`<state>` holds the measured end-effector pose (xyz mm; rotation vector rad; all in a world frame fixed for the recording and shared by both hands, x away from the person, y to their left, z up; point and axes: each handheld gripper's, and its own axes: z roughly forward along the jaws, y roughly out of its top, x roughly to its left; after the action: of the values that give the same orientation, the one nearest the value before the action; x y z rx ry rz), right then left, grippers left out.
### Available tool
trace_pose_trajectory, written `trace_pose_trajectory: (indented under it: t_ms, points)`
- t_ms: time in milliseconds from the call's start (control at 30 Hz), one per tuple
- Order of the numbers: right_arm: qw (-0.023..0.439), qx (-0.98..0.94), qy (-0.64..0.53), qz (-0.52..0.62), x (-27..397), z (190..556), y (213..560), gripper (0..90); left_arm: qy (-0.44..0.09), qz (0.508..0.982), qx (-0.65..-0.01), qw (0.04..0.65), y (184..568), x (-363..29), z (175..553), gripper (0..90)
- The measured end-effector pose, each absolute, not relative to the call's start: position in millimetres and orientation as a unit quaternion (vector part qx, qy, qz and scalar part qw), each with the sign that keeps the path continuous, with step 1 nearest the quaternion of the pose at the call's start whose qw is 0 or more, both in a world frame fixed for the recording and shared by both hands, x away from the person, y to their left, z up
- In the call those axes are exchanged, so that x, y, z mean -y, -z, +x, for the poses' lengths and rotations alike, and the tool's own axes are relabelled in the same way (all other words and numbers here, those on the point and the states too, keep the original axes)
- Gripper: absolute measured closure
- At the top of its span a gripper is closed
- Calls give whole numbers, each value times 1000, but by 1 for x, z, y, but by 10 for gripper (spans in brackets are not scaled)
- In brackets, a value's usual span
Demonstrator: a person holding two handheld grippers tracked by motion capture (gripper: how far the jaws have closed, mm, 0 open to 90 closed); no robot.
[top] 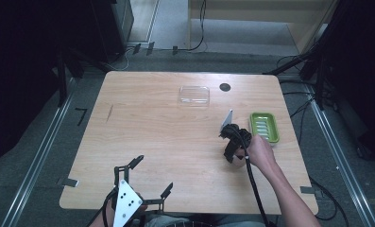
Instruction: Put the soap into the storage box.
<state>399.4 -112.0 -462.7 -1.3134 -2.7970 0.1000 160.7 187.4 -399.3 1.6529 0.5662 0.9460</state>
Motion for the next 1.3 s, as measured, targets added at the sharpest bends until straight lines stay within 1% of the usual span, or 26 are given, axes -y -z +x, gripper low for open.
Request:
trace_pose_trajectory:
  t_ms: [433,1300]
  points:
    - [19,905,-32,-423,116,397,449,332,-399,699,-237,545,399,-187,161,0]
    - [20,899,-40,-436,138,393,435,332,-399,699,-235,545,399,-187,161,0]
